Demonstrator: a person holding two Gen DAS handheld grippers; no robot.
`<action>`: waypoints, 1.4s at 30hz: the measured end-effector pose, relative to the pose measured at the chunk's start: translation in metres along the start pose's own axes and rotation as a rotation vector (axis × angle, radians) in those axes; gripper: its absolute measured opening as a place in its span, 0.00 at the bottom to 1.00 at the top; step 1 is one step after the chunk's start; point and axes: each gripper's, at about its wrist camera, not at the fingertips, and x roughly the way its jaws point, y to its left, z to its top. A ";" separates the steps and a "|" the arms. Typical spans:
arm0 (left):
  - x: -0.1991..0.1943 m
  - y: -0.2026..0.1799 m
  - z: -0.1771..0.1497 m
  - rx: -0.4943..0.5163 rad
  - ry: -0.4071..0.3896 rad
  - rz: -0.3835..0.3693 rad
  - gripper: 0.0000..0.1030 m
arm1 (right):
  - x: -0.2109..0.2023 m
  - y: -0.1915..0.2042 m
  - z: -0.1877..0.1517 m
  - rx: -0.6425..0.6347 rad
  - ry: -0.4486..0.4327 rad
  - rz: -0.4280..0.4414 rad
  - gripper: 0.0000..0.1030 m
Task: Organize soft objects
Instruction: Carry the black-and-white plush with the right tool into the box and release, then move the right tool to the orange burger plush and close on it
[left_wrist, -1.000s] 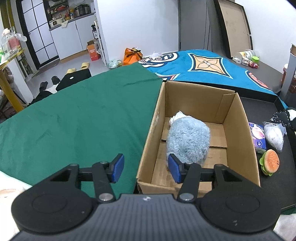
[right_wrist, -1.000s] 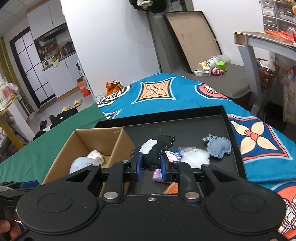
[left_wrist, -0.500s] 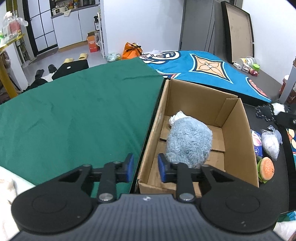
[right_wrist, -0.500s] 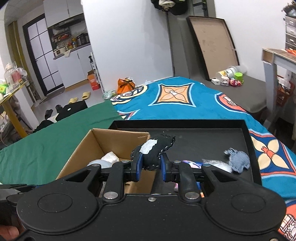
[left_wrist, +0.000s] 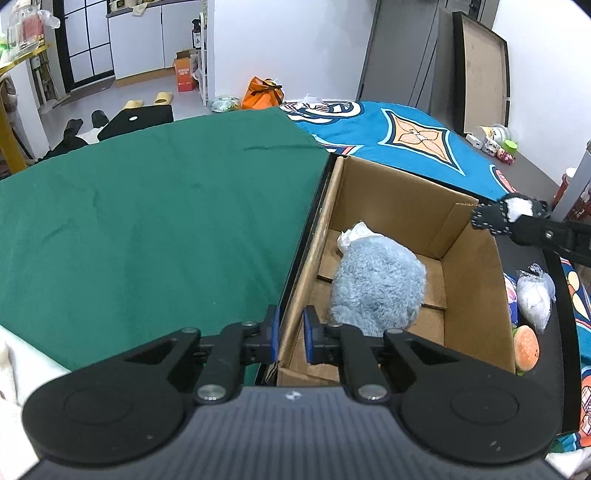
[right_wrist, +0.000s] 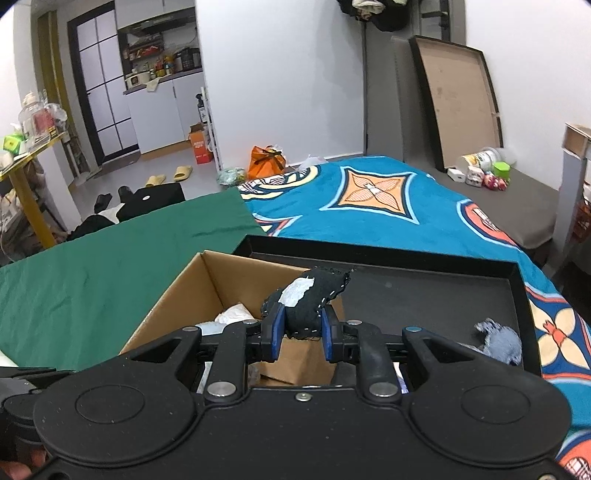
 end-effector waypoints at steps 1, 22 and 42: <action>0.000 0.000 0.000 -0.002 0.000 -0.002 0.12 | 0.002 0.002 0.000 -0.016 -0.005 0.006 0.23; -0.001 -0.005 0.000 0.029 0.024 0.035 0.16 | -0.018 -0.031 -0.033 0.033 0.059 -0.043 0.47; -0.008 -0.026 -0.005 0.144 0.004 0.126 0.40 | -0.034 -0.081 -0.062 0.166 0.048 -0.055 0.73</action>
